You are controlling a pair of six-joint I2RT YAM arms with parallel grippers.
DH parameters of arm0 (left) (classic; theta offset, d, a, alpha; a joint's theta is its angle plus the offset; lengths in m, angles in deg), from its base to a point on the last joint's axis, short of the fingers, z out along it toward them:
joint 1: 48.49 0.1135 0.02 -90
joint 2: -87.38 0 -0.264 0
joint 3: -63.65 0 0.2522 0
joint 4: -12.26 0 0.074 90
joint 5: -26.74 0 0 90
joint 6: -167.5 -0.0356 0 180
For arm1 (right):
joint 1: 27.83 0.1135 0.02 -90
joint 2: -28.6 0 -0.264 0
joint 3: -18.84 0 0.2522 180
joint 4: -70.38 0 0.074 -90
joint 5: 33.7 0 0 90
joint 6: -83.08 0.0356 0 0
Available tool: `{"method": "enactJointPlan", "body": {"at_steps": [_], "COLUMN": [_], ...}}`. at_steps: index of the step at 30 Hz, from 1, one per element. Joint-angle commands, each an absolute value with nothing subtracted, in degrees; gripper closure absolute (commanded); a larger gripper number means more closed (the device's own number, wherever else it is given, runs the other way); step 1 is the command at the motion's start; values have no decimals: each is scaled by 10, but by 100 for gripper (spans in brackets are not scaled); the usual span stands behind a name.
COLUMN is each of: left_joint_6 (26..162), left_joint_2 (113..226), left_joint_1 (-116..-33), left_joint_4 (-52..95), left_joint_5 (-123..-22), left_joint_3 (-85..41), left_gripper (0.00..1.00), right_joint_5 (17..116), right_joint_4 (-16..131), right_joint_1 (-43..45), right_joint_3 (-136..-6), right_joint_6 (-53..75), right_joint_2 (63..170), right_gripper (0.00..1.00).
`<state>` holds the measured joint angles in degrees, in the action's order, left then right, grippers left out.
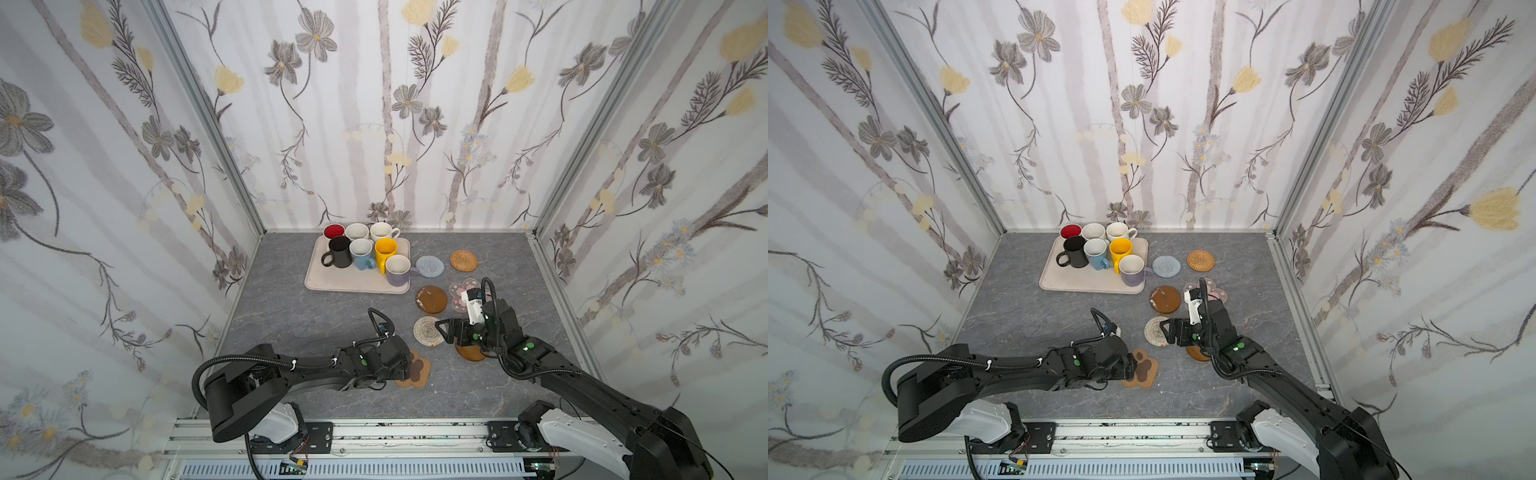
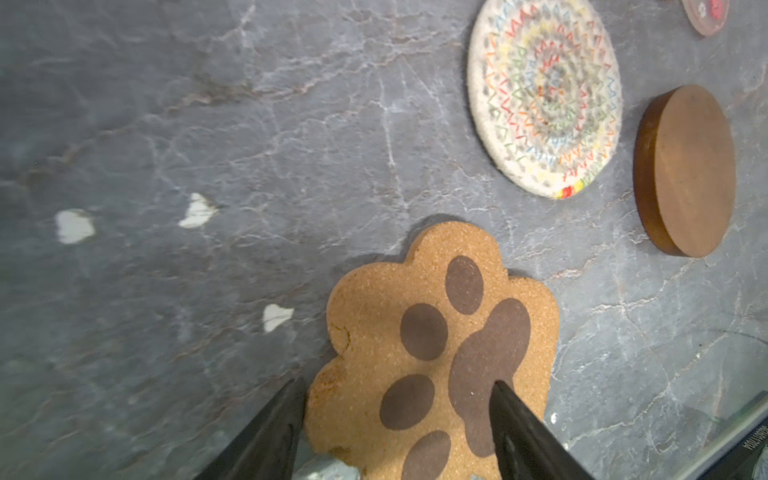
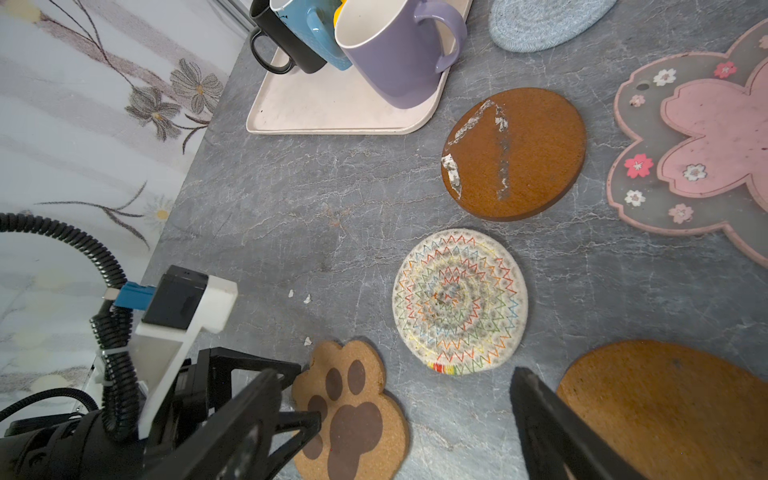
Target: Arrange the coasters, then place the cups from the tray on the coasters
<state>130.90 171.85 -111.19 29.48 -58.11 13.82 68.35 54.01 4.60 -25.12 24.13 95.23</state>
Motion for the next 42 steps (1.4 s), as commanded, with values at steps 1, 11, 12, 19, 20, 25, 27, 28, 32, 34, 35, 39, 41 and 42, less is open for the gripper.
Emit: {"method": "enactJointPlan", "body": {"at_steps": [1, 11, 12, 19, 20, 25, 27, 28, 32, 34, 35, 39, 41, 42], "left_joint_6": [1330, 1339, 1339, 1332, 1328, 1306, 1295, 1291, 1273, 1265, 1261, 1241, 1234, 1230], "left_joint_2": [1734, 1773, 1777, 1805, 1806, 1794, 1786, 1782, 1759, 1745, 1736, 1698, 1677, 1668], "left_joint_1": [-1122, -1131, -1131, -1132, -1131, -1127, -1120, -1119, -1107, -1100, -1095, -1070, -1060, -1057], "left_joint_4": [298, 285, 285, 280, 280, 280, 280, 280, 279, 280, 280, 280, 280, 280], "left_joint_5": [-581, -578, -578, -582, -581, -571, -573, -574, -573, -575, -575, -575, -574, -573], "left_joint_3": [126, 88, 82, 52, 48, 31, 26, 23, 19, 19, 22, 39, 53, 60], "left_gripper": [27, 27, 27, 27, 26, 19, 18, 17, 15, 14, 14, 10, 7, 5], "right_joint_5": [678, 659, 658, 650, 651, 661, 671, 673, 688, 683, 686, 694, 696, 695], "right_joint_4": [549, 521, 518, 480, 473, 430, 418, 410, 396, 386, 388, 400, 408, 413], "right_joint_1": [45, 35, 32, 15, 13, 11, 12, 11, 26, 27, 29, 32, 34, 35], "right_joint_3": [-250, -245, -242, -208, -200, -174, -160, -155, -145, -140, -134, -111, -102, -98], "right_joint_6": [243, 249, 251, 271, 275, 293, 300, 301, 329, 338, 344, 370, 378, 383], "right_joint_2": [948, 926, 920, 865, 855, 809, 794, 791, 788, 786, 785, 779, 777, 778], "right_gripper": [13, 13, 13, 13, 13, 13, 13, 13, 15, 15, 15, 16, 16, 16]}}
